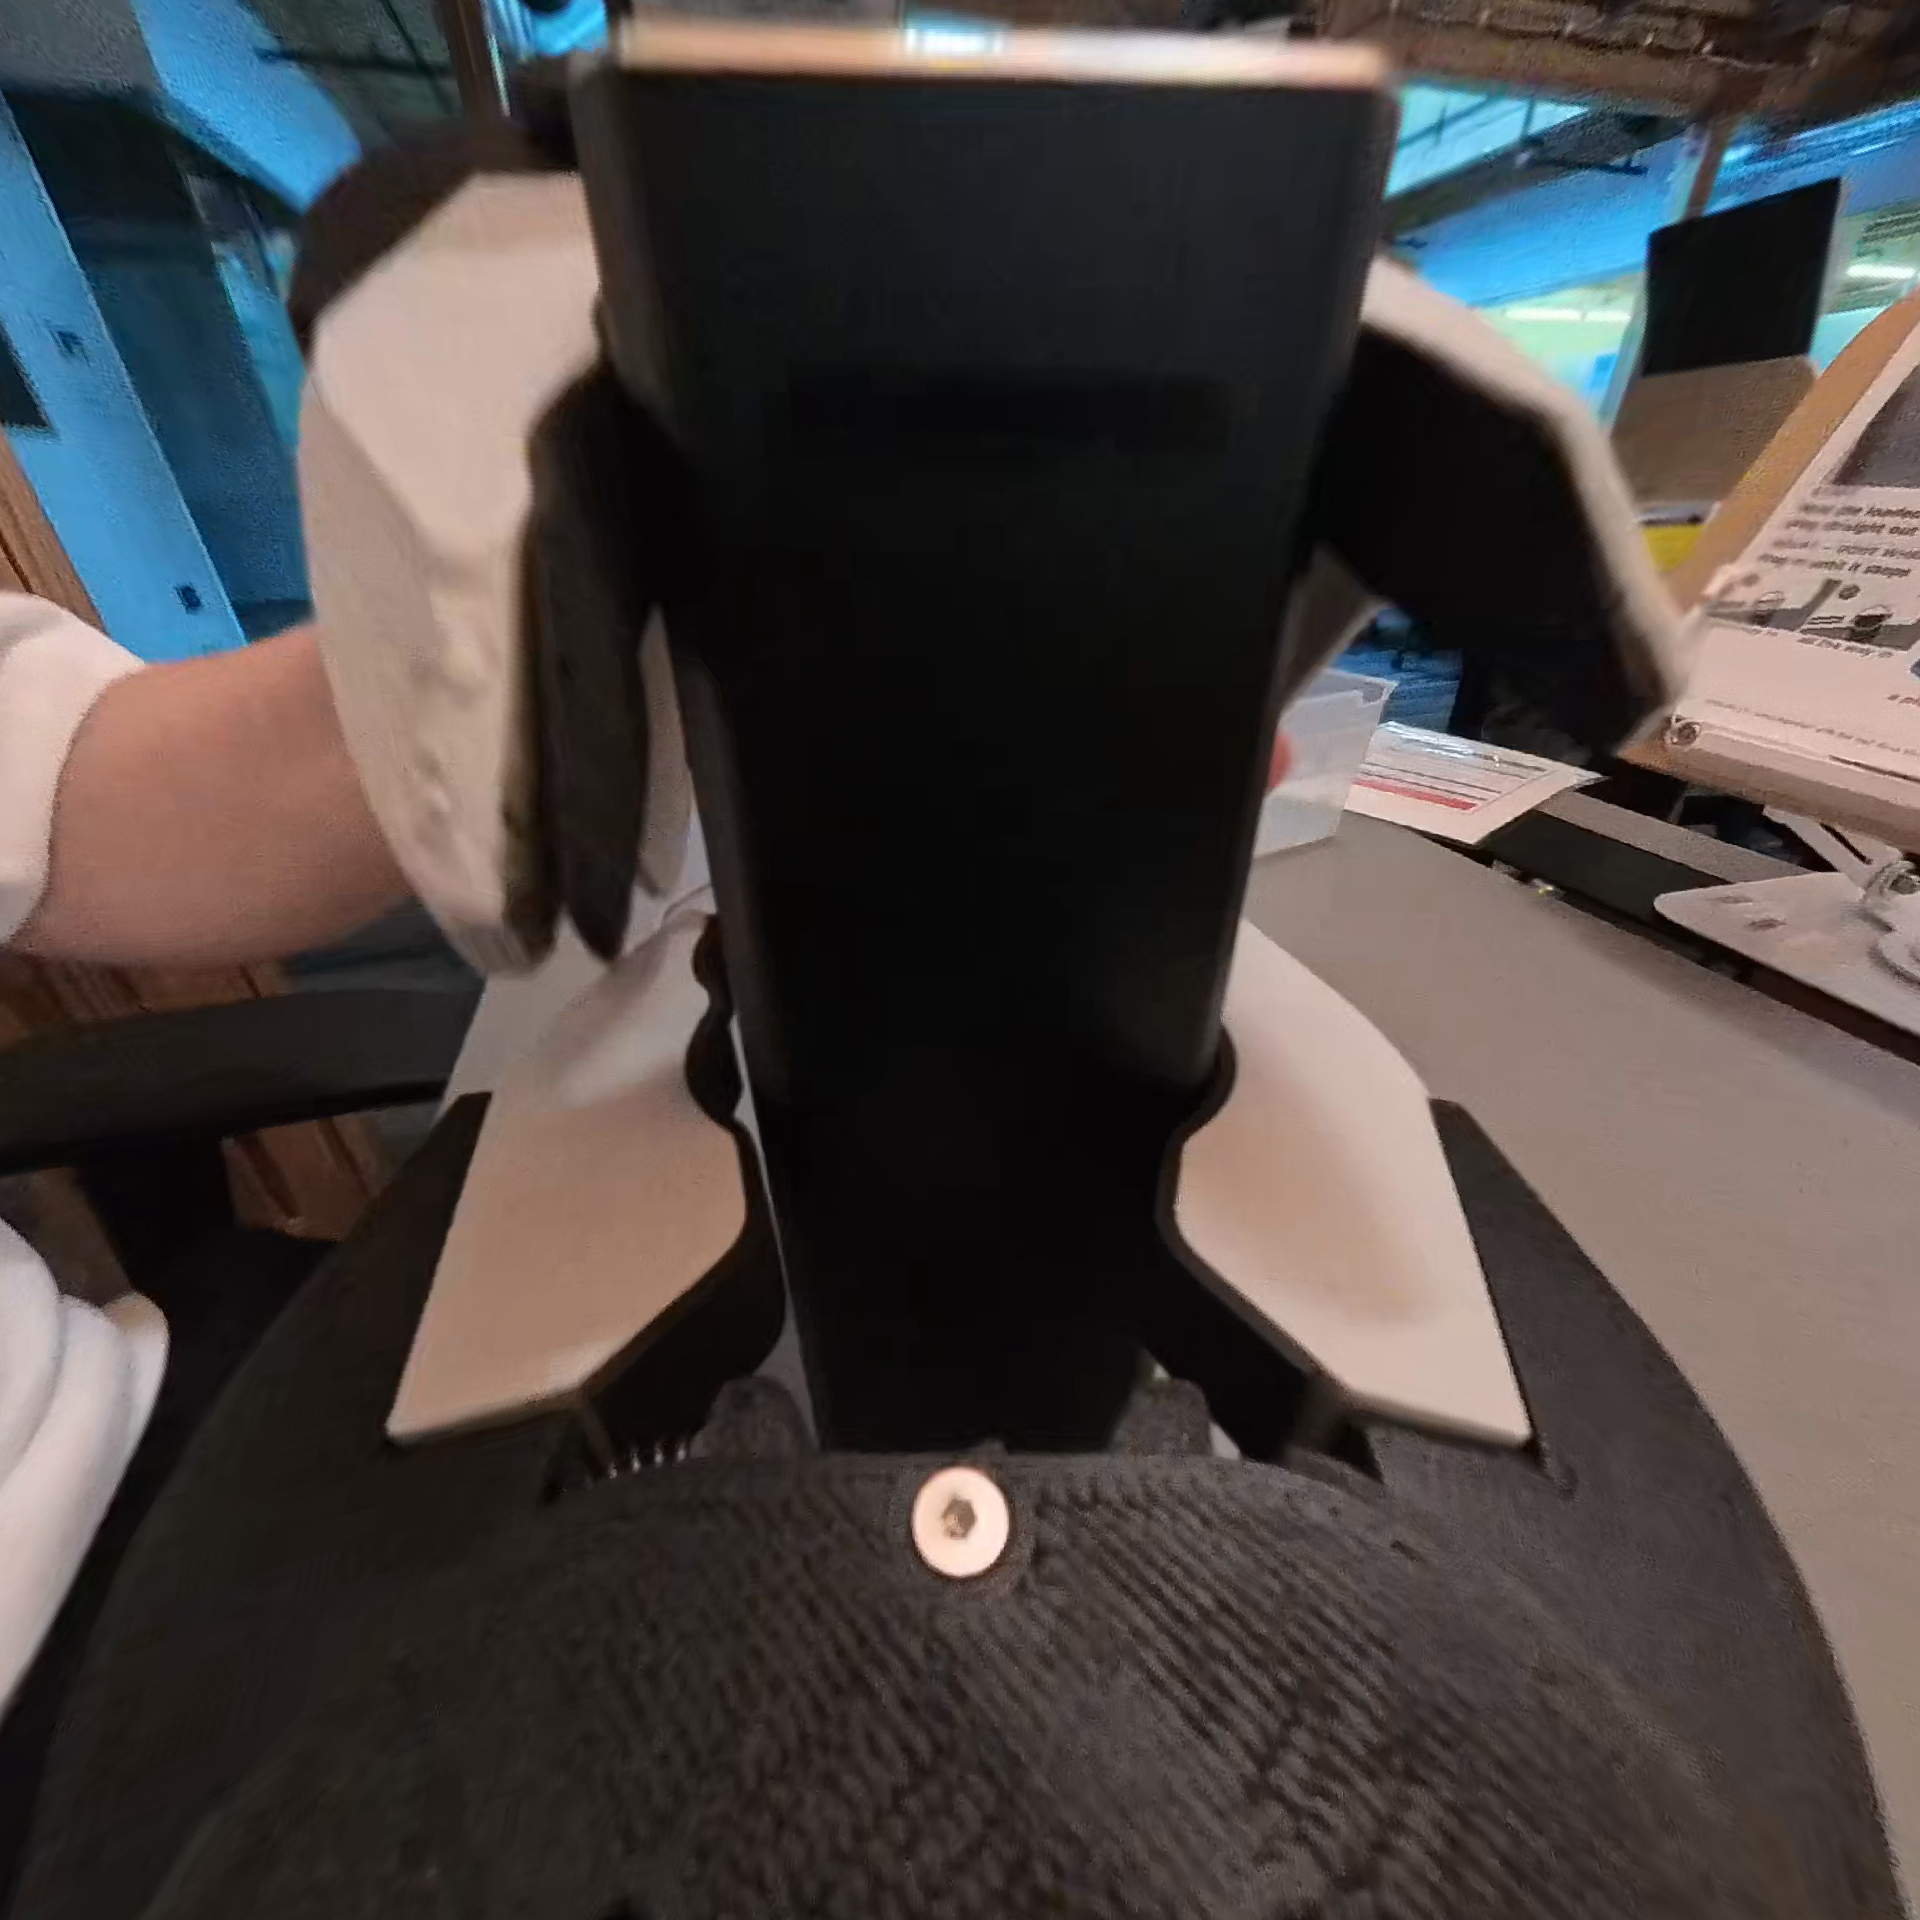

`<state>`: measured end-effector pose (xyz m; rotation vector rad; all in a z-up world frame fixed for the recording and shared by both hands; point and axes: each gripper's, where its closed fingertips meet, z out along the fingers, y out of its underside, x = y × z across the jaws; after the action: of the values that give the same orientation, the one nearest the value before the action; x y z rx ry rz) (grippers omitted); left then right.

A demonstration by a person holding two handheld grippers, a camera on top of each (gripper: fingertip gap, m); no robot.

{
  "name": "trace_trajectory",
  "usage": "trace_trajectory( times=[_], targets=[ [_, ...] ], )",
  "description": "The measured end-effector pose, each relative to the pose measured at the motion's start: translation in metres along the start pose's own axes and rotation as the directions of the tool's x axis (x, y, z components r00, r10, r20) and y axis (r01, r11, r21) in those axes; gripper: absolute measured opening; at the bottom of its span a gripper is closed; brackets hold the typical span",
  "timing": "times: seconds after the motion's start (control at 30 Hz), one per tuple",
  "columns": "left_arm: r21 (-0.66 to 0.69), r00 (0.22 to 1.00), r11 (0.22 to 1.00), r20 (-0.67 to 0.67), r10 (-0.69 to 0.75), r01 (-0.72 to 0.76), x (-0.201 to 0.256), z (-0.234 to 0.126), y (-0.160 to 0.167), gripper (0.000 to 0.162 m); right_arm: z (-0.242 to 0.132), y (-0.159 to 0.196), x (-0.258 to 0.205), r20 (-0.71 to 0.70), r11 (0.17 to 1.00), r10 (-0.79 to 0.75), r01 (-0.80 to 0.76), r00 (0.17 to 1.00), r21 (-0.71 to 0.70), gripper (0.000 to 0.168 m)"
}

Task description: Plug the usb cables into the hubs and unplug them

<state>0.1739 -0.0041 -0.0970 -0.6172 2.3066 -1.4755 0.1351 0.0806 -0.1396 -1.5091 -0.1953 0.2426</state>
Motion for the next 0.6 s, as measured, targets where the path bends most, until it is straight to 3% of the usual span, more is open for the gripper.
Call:
trace_trajectory(
  times=[0.07,0.27,0.43,0.6],
  targets=[
    [-0.019,1.0,1.0,0.023,0.002,-0.002,-0.002,0.006,0.004,0.07,0.0,-0.003,0.002,-0.014,0.999,0.045,-0.045,0.999,-0.008,0.094],
    [-0.026,1.0,1.0,0.014,-0.006,0.006,0.0,0.01,0.003,0.07,-0.001,0.0,0.004,-0.05,1.0,-0.001,0.0,0.999,-0.028,0.083],
    [-0.053,0.999,0.998,0.051,-0.02,0.022,-0.001,0.008,0.01,0.07,0.002,0.005,-0.001,-0.014,1.0,0.011,-0.011,1.0,-0.021,0.084],
    [-0.038,0.981,0.998,0.186,-0.05,0.058,-0.012,-0.005,0.016,0.079,-0.004,0.009,0.014,-0.052,0.998,0.066,-0.065,0.996,0.021,0.081]
  ],
)
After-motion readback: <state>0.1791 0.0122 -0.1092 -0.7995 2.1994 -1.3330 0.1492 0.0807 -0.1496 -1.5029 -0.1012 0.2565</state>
